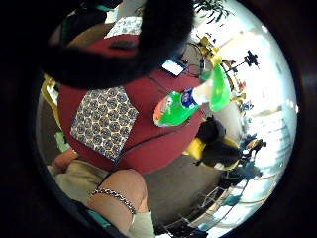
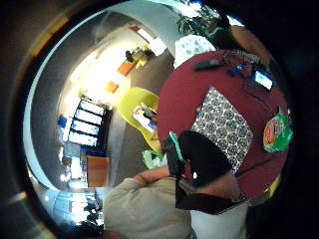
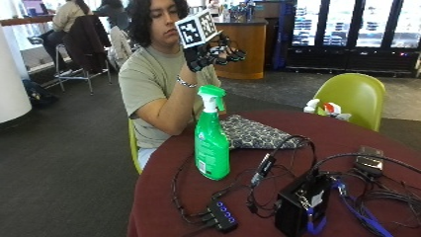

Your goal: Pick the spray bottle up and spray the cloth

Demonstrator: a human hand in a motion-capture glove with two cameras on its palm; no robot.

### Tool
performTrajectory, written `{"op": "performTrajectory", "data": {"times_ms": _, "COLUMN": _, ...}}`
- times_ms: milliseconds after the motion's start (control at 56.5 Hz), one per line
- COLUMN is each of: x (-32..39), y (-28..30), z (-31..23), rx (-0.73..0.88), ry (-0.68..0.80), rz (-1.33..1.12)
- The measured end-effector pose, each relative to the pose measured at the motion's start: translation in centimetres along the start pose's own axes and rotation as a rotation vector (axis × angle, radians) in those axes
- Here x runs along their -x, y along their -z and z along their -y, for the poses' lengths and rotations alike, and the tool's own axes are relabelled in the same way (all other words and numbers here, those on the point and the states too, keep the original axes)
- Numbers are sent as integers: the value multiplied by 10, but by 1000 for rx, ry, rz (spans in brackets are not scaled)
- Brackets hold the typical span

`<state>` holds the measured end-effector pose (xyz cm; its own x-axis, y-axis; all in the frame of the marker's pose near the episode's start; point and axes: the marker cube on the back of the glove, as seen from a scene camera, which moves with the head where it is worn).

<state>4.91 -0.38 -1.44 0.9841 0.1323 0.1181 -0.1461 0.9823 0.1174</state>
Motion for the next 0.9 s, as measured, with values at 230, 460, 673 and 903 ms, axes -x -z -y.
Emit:
{"op": "performTrajectory", "data": {"times_ms": 230, "x": -75, "y": 27, "z": -3, "rx": -349, "ry": -379, "rz": 317}}
{"op": "performTrajectory", "data": {"times_ms": 460, "x": -150, "y": -9, "z": -22, "rx": -592, "ry": -639, "rz": 549}}
{"op": "performTrajectory", "data": {"times_ms": 673, "x": -193, "y": -65, "z": -12, "rx": -532, "ry": -574, "rz": 772}}
{"op": "performTrajectory", "data": {"times_ms": 903, "x": -207, "y": -97, "z": 26, "rx": -542, "ry": -559, "rz": 839}}
